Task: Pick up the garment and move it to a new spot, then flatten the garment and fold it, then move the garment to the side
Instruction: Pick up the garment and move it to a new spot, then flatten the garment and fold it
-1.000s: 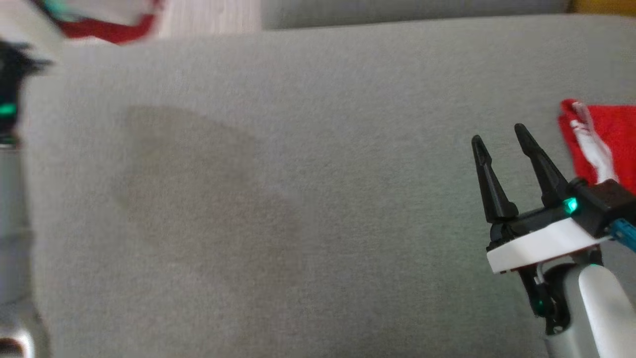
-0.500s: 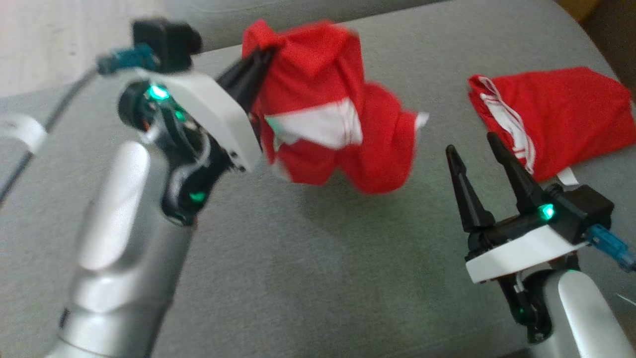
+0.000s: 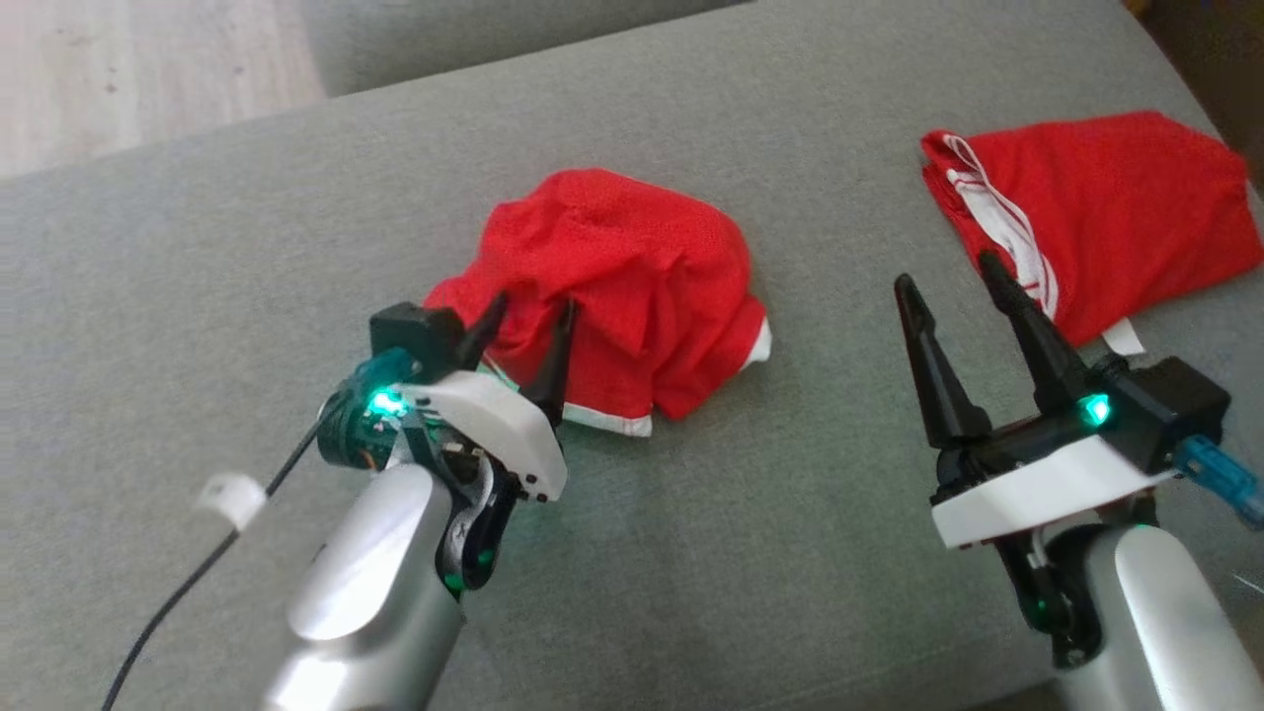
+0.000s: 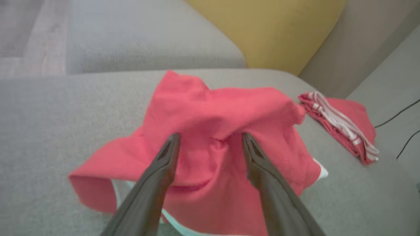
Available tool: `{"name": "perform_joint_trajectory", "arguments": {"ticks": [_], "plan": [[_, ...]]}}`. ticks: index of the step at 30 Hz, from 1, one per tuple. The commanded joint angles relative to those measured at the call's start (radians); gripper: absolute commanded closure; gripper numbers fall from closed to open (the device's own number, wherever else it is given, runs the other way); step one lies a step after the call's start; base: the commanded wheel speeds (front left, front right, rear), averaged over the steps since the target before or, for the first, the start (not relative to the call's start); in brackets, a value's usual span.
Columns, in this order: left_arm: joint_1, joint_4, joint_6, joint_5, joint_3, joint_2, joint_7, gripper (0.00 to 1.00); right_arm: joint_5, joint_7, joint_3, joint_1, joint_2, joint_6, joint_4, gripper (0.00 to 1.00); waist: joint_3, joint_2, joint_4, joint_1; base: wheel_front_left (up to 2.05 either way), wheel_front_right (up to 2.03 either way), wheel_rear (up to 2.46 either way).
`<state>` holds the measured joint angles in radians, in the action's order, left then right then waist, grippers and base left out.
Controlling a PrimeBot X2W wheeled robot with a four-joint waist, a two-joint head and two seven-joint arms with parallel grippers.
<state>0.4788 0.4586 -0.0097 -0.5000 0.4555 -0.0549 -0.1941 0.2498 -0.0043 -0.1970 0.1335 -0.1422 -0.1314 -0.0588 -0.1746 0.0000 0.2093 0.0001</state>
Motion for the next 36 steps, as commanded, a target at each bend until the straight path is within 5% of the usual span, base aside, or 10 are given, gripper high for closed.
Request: {"name": "perform_joint_trajectory", "arguments": {"ticks": [1, 5, 12, 20, 36], "plan": [[0.023, -0.036, -0.010, -0.005, -0.025, -0.004, 0.068, 0.00, 0.008, -0.001, -0.008, 0.020, -0.008, 0.001, -0.032, 0.00, 0.019, 0.0000, -0.023, -0.0001, 0.00, 0.00, 0.00], [-0.030, -0.067, -0.025, 0.004, -0.049, -0.027, 0.233, 0.00, 0.009, 0.007, 0.001, -0.002, -0.012, 0.001, -0.033, 0.00, 0.049, 0.0000, -0.056, -0.0001, 0.00, 0.00, 0.00], [-0.205, -0.154, -0.012, 0.002, -0.158, -0.151, 0.421, 0.00, 0.019, 0.013, 0.041, -0.065, -0.011, 0.001, -0.005, 0.00, 0.109, 0.0000, -0.104, -0.0001, 0.00, 0.00, 0.00], [-0.410, -0.252, 0.053, 0.001, -0.293, -0.231, 0.452, 0.00, 0.029, 0.009, 0.067, -0.129, 0.006, 0.001, 0.045, 0.00, 0.165, 0.0000, -0.129, -0.0001, 0.00, 0.00, 0.00], [-0.512, -0.351, 0.091, -0.013, -0.312, -0.255, 0.426, 0.00, 0.028, 0.009, 0.067, -0.144, 0.022, 0.001, 0.063, 0.00, 0.158, 0.0000, -0.129, -0.0001, 0.00, 0.00, 0.00]]}}
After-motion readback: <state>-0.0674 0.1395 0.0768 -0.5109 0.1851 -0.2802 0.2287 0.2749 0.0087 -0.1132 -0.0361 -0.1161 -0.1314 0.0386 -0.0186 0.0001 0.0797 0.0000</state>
